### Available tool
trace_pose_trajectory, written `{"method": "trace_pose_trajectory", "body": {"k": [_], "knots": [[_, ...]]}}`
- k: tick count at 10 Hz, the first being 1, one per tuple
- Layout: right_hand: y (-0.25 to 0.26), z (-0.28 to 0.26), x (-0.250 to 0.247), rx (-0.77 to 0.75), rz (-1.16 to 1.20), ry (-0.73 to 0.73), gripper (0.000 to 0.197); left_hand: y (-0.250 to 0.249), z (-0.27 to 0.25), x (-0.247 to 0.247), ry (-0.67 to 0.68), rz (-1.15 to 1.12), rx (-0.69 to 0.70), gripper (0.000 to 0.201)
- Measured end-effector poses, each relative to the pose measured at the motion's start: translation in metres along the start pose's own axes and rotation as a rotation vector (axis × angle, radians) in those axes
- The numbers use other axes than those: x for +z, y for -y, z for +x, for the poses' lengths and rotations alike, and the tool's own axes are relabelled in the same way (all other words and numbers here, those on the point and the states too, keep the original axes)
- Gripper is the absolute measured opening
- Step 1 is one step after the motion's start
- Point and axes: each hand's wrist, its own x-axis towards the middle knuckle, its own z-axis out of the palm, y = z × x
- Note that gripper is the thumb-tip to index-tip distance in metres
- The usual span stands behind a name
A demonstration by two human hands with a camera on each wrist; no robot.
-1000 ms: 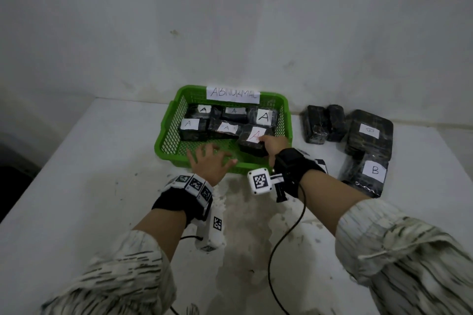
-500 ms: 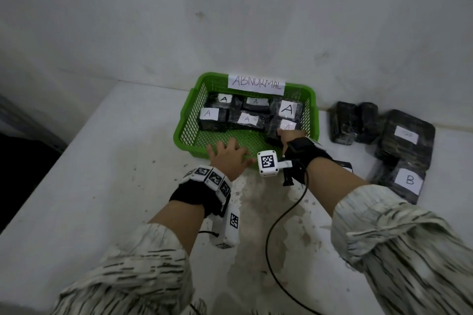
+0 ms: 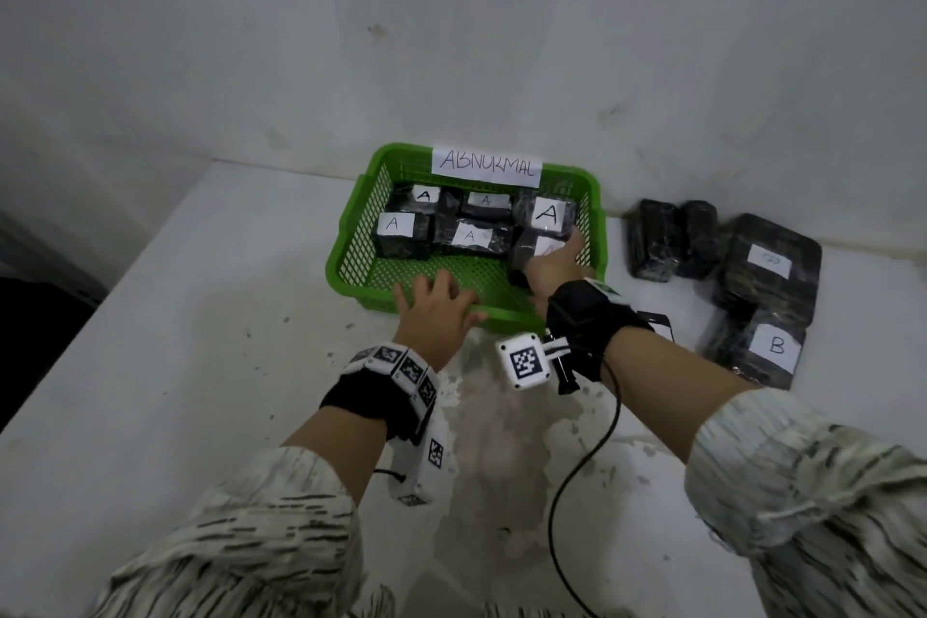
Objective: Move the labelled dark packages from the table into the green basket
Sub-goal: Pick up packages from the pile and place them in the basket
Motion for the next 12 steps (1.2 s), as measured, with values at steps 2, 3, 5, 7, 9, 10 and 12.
{"method": "trace_pose_trajectory", "body": {"k": [2,3,5,7,9,10,12], "knots": [[0.002,0.0,0.009,0.059,0.216,-0.046,0.052,0.006,-0.001,0.004,-0.243,-0.131,0.077,0.072],[-0.008,0.034,0.001,-0.022,-0.414,0.065,0.052,0.006,0.005,-0.002,-0.223,-0.095,-0.019,0.063],[-0.004,0.054,0.003,-0.048,-0.88,0.205,0.054,0.007,0.009,0.007,-0.336,0.039,-0.056,0.046],[0.033,0.008,-0.008,-0.256,-1.15,0.226,0.043,0.005,0.012,0.007,-0.352,0.057,-0.053,0.047],[0.019,0.007,-0.012,-0.277,-0.777,0.225,0.054,0.0,0.009,-0.003,-0.151,0.065,-0.134,0.047],[0.022,0.0,-0.025,-0.521,-0.598,0.139,0.045,-0.02,0.01,-0.004,-0.13,-0.007,-0.092,0.043],[0.045,0.016,-0.084,-0.696,-0.738,-0.097,0.039,-0.1,0.021,-0.005,0.013,-0.278,0.088,0.042]]}}
